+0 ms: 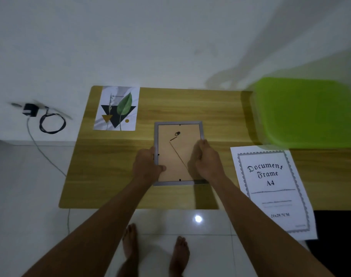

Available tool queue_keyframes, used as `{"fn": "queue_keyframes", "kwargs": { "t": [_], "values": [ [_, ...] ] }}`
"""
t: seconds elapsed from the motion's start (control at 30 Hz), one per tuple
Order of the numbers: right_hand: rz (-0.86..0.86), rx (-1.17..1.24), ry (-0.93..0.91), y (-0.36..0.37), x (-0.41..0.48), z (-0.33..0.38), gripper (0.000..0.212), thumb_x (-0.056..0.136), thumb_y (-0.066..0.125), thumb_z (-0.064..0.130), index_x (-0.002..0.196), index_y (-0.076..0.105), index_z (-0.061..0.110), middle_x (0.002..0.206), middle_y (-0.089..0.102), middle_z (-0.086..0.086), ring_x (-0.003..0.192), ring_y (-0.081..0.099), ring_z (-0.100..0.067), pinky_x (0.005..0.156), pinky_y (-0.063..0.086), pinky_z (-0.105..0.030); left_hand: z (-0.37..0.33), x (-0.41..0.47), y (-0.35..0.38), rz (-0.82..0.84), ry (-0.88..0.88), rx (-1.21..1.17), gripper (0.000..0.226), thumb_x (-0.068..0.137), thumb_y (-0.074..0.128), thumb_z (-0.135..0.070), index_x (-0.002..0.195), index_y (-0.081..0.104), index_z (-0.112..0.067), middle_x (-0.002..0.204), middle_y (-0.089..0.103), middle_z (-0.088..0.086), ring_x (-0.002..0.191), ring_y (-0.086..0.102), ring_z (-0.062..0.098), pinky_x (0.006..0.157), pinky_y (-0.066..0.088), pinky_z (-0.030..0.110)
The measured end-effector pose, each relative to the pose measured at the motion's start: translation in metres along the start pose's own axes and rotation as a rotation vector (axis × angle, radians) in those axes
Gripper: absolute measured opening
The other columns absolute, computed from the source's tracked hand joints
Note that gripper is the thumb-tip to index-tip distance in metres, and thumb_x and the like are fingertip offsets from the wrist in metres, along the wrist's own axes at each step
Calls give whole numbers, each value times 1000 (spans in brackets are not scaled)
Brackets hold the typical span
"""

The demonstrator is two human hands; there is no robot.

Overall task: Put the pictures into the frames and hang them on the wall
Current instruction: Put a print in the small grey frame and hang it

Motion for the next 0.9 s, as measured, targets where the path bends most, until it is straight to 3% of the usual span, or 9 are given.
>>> {"fn": "queue_keyframes", "kwargs": {
  "t": [0.1, 0.23, 0.3, 0.4, 0.6, 0.67, 0.73, 0.8, 0.9],
  "values": [
    [23, -146, -37, 6, -1, 3, 52, 105, 32, 17, 153, 19, 1, 146, 43, -22, 121, 53, -35, 101, 42, -36, -1, 3, 1, -2, 49, 30, 89, 70, 86, -29, 143, 42, -6, 133, 51, 18, 120, 52, 32, 100, 45, 41],
    [-34, -265, -200, 7, -11, 8, 45, 100, 39, 15, 143, 37, 1, 141, 40, -20, 127, 41, -35, 102, 44, -51, -8, 2, -7, 29, 195, 184, 91, 74, 80, -40, 147, 35, -9, 144, 44, 15, 133, 39, 30, 108, 34, 39],
    [9, -275, -266, 17, -25, 7, 44, 102, 43, 25, 143, 39, 7, 146, 36, -18, 134, 35, -33, 106, 41, -51, -2, 1, -2, 130, 234, 349, 111, 67, 78, -56, 153, 20, -16, 159, 20, 10, 146, 15, 29, 117, 21, 45],
    [119, -355, -426, 46, -50, 9, 47, 102, 45, 36, 141, 41, 12, 154, 29, -19, 145, 21, -35, 116, 27, -53, 17, -1, 13, 326, 205, 493, 136, 57, 79, -66, 154, -9, -27, 161, -16, 5, 146, -18, 32, 115, 1, 59],
    [124, -375, -489, 73, -60, 1, 22, 97, 50, 29, 116, 57, 21, 147, 38, -19, 142, 28, -37, 113, 20, -64, 18, 0, 18, 358, 214, 545, 137, 61, 79, -61, 151, -18, -29, 160, -22, 7, 145, -21, 35, 112, 1, 64],
    [97, -323, -481, 72, -59, 1, 17, 95, 53, 24, 111, 59, 22, 145, 40, -17, 142, 29, -36, 114, 19, -64, 20, 1, 19, 367, 211, 546, 136, 61, 79, -62, 150, -20, -32, 159, -23, 7, 145, -22, 35, 112, 0, 64],
    [59, -265, -453, 69, -59, 3, 15, 94, 56, 18, 108, 62, 19, 150, 37, -18, 147, 23, -36, 120, 5, -61, 21, 1, 20, 373, 207, 534, 136, 61, 79, -61, 150, -20, -33, 159, -23, 7, 144, -23, 35, 112, -2, 64],
    [26, -195, -418, 66, -59, 2, 14, 93, 58, 13, 106, 65, 15, 155, 33, -18, 150, 14, -34, 120, -9, -45, 22, 1, 20, 371, 207, 522, 137, 61, 80, -60, 150, -20, -32, 159, -23, 6, 144, -23, 34, 112, -3, 63],
    [14, -105, -396, 64, -60, 1, 11, 91, 62, 9, 99, 65, 15, 157, 31, -18, 150, 8, -26, 116, -17, -32, 23, 3, 20, 367, 193, 513, 138, 60, 80, -59, 151, -19, -27, 159, -23, 5, 145, -22, 33, 113, -3, 64]
  ]
}}
Point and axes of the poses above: each hand's wrist, its own x-axis towards the middle knuckle, its own y-axis out of the palm, z = x × y, the point moved 10 cm from there along x, towards the middle knuckle
